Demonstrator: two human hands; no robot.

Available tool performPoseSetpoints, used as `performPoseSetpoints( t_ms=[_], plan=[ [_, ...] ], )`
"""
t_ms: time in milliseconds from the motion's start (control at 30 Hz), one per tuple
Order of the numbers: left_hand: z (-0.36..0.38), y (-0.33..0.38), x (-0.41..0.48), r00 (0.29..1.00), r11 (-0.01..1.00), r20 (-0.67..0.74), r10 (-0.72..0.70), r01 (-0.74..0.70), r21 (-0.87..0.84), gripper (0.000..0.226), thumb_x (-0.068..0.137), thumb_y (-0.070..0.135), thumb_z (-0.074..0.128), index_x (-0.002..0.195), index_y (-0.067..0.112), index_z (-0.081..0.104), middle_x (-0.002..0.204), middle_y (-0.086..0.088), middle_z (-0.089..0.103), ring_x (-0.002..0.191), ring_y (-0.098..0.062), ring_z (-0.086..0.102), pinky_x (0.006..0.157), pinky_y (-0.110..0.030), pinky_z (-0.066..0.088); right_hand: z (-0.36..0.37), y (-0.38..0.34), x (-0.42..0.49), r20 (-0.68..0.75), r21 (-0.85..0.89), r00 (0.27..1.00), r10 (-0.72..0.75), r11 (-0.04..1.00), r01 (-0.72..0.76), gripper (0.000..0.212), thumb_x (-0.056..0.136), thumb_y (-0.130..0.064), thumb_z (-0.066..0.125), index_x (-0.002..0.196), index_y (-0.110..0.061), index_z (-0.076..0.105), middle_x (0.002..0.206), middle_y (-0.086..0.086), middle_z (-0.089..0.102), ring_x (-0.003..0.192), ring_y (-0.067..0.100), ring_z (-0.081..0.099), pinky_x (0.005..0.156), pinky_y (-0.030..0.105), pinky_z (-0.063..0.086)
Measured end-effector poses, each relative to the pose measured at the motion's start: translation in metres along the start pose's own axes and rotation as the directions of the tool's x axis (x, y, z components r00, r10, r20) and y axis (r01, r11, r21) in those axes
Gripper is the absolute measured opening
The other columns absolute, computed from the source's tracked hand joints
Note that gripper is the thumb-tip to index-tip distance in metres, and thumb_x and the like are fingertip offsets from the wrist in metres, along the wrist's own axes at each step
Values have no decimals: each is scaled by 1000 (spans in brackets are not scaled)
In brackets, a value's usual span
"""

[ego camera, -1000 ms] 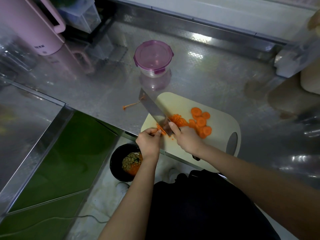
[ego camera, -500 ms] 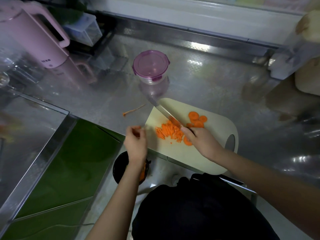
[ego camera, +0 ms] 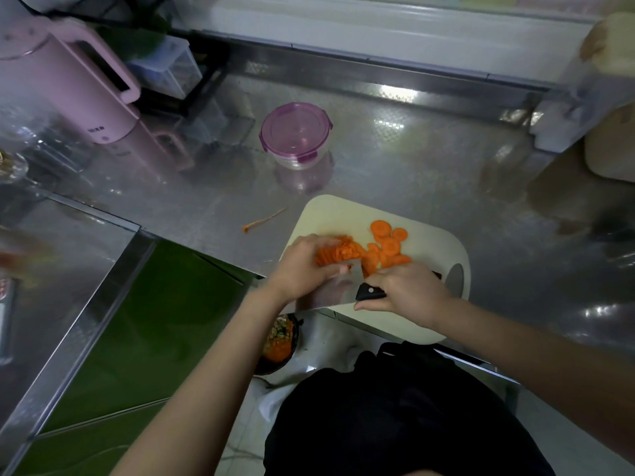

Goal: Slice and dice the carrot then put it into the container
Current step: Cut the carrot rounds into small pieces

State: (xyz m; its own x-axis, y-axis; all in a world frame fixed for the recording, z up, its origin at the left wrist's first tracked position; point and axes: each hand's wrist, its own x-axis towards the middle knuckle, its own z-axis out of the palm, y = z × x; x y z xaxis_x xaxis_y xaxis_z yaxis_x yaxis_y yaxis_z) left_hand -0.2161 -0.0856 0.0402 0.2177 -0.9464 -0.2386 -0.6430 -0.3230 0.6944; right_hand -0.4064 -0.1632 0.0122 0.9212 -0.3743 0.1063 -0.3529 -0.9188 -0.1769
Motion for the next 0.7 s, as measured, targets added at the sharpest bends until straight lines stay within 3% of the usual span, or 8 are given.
performPoseSetpoints(
  t_ms=[133, 200, 267, 333, 433, 533, 600, 700],
  plan=[
    [4, -5, 14, 983, 995, 161, -93, 96, -9, 32, 74, 24, 78, 104, 17, 69, 99, -2, 69, 95, -16, 63, 86, -26, 47, 12, 3, -3, -69, 27, 996, -58, 998, 60, 53, 76, -70, 38, 56, -24, 58, 47, -9, 52, 42, 12, 53, 38, 19, 31],
    [5, -4, 20, 981, 989, 164, -103, 118, -88, 12, 76, 17, 77, 84, 21, 69, 77, 0, 69, 76, -14, 65, 80, -33, 53, 13, 3, -5, -78, 40, 994, -75, 996, 78, 55, 77, -69, 38, 57, -23, 58, 48, -8, 53, 44, 14, 54, 37, 22, 38],
    [7, 3, 25, 984, 986, 141, -112, 127, -103, 8, 79, 12, 73, 76, 17, 69, 64, 3, 63, 59, -4, 59, 66, -27, 52, 11, 2, -5, -86, 24, 994, -70, 997, 72, 55, 77, -69, 36, 56, -23, 59, 48, -8, 53, 43, 13, 54, 37, 21, 35],
    [14, 9, 31, 991, 992, 71, -112, 116, -45, 5, 84, 11, 67, 81, 11, 71, 70, -4, 66, 59, -4, 55, 63, -18, 43, 9, 2, -4, -81, -2, 995, -50, 999, 50, 56, 77, -69, 35, 56, -24, 61, 47, -8, 53, 42, 13, 54, 39, 19, 32],
    [18, 15, 38, 997, 997, -36, -68, 67, -28, 20, 91, 6, 55, 104, 6, 71, 99, -11, 70, 87, -17, 61, 73, -13, 39, 6, 4, -6, -43, -32, 999, 3, 999, -5, 58, 76, -70, 32, 55, -25, 61, 47, -8, 55, 43, 13, 55, 42, 19, 22],
    [14, 21, 36, 995, 995, -89, -33, 24, -97, 16, 90, 11, 58, 98, 6, 72, 89, -4, 69, 78, -11, 61, 67, -6, 40, 2, 9, -12, -8, -17, 1000, 28, 999, -28, 59, 79, -71, 35, 66, -21, 63, 58, -5, 62, 55, 17, 60, 47, 22, 23],
    [11, 22, 32, 999, 982, -19, -49, 44, -184, 16, 88, 17, 64, 76, 10, 70, 70, 1, 65, 66, -8, 59, 65, -14, 44, -2, 12, -15, 106, 42, 993, 50, 998, -55, 57, 82, -70, 40, 78, -18, 62, 74, -2, 66, 71, 21, 63, 52, 26, 30],
    [14, 18, 28, 947, 894, 314, -66, 196, -403, 29, 95, 20, 52, 73, 6, 65, 67, -9, 62, 60, -11, 60, 64, -22, 50, -6, 14, -16, 174, 44, 981, 91, 994, -100, 57, 85, -70, 38, 86, -18, 61, 85, -1, 67, 83, 21, 62, 58, 29, 36]
  ],
)
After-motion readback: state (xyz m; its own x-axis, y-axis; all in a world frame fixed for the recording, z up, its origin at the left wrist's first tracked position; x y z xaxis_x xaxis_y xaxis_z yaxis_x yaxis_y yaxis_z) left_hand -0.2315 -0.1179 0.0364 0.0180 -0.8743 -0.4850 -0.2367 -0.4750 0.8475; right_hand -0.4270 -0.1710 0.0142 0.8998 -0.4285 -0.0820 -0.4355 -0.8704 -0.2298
